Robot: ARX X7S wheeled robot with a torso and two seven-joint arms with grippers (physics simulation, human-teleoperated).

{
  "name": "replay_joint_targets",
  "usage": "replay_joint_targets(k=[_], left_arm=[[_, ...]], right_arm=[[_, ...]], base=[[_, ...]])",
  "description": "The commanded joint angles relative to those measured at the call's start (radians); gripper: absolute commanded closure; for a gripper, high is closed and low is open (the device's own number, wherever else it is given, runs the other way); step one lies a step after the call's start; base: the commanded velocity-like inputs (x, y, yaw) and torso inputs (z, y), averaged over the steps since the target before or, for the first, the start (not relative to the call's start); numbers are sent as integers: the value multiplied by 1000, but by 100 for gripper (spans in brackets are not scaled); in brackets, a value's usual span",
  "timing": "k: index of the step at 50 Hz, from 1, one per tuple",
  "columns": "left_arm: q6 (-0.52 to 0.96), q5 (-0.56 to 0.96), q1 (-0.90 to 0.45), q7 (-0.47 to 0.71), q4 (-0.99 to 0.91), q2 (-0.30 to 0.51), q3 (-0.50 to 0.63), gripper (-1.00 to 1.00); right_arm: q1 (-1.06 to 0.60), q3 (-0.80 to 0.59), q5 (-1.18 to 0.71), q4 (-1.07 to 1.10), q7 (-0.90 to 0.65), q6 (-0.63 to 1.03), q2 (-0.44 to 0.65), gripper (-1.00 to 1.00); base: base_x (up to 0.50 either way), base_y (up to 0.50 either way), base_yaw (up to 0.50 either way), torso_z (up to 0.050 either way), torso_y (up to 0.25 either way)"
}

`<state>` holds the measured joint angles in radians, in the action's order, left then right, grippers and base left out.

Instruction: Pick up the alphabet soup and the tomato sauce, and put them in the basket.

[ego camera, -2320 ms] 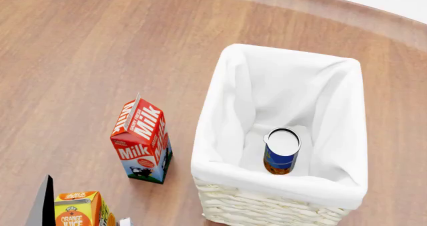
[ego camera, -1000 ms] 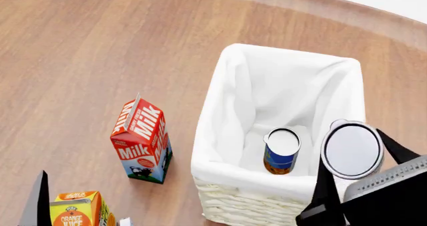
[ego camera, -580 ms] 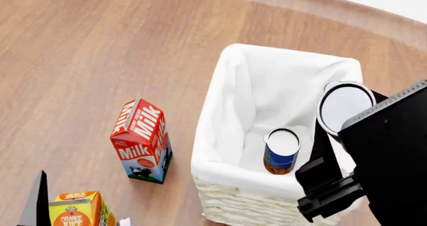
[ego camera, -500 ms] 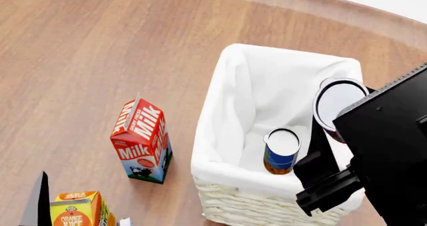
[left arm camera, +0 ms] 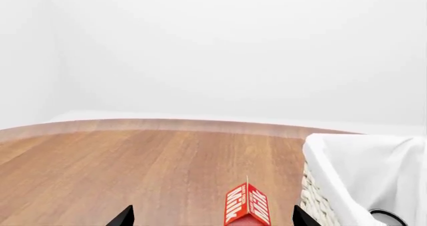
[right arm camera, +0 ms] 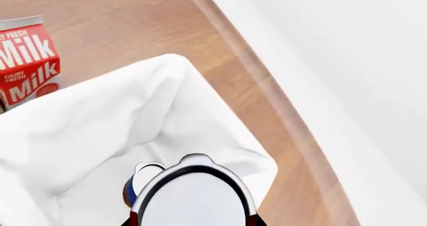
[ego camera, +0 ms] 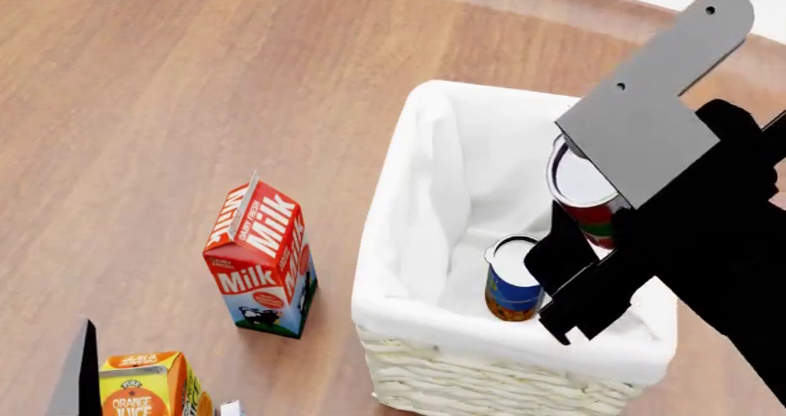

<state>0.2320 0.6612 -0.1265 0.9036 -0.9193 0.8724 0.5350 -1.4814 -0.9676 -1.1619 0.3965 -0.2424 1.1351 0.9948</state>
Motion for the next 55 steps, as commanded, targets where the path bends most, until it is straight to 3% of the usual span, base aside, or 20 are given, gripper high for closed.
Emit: replay_joint_targets(k=[1,25,40,55], left_arm=[[-59,-14,-6,-46,35,-25,-13,-100],[-32,17,-33,-36,25,-24,-12,-100],[-48,20,-29,-45,50,-25,-15,-100],[-57,26,-25,-47,62,-21,-20,-100]], right_arm=[[-134,-46,85,-109,184,82,-107,100],[-330,-262,276,-390,496,95,-284,100],[-363,-334,310,-673,588,149,-439,100],[-349,-380,370,-853,645,71,-533,100]], base=[[0,0,0,0,0],[0,0,0,0,0],[0,0,0,0,0],[0,0,0,1,1]])
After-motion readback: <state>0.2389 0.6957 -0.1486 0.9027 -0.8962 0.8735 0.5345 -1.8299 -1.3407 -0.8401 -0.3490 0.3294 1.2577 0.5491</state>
